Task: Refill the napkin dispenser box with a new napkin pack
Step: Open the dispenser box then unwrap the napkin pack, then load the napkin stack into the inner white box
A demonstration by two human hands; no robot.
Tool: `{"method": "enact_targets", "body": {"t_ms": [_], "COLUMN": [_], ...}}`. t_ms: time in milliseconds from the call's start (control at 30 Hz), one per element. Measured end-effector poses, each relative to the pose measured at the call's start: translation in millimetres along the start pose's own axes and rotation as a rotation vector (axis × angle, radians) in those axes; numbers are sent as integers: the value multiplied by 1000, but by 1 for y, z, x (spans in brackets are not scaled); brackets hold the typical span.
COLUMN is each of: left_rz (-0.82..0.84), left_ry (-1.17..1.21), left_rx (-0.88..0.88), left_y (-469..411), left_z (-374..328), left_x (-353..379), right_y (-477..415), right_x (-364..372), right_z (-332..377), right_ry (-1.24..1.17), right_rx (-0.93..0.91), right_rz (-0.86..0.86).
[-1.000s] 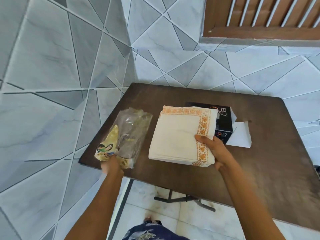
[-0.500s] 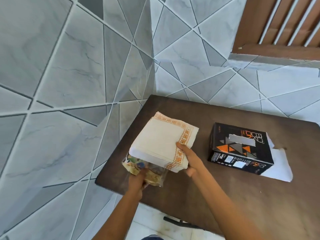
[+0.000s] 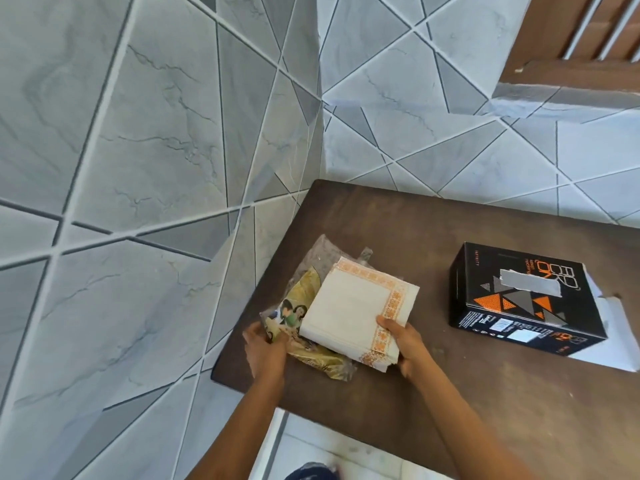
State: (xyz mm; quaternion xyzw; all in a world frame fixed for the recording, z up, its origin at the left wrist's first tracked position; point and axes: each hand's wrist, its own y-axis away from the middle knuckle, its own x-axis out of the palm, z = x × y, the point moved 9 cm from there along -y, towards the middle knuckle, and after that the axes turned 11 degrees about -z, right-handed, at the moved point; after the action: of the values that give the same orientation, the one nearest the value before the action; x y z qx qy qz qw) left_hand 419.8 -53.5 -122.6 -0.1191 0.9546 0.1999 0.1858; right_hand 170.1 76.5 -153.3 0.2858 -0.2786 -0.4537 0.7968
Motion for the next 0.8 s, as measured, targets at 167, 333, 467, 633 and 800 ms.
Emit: {"method": "enact_targets", "body": {"t_ms": [167, 333, 467, 633, 800], "left_rz": [-105, 151, 247, 301, 480], "left_ry": [-225, -334, -380, -376, -308], "left_rx": [458, 760, 866, 940, 1000], "left_y": [6, 39, 57, 85, 139], "left_z": [-56, -79, -84, -100, -120], "left_x": [-3, 34, 53, 77, 125], "right_y": [1, 7, 9, 25, 57], "right_x": [13, 16, -14, -72, -130], "right_z": [1, 13, 23, 56, 106], "right_ry": [35, 152, 254, 230, 163], "right_rx": [-11, -122, -173, -256, -436], "right_rz": [4, -35, -130, -232, -344]}}
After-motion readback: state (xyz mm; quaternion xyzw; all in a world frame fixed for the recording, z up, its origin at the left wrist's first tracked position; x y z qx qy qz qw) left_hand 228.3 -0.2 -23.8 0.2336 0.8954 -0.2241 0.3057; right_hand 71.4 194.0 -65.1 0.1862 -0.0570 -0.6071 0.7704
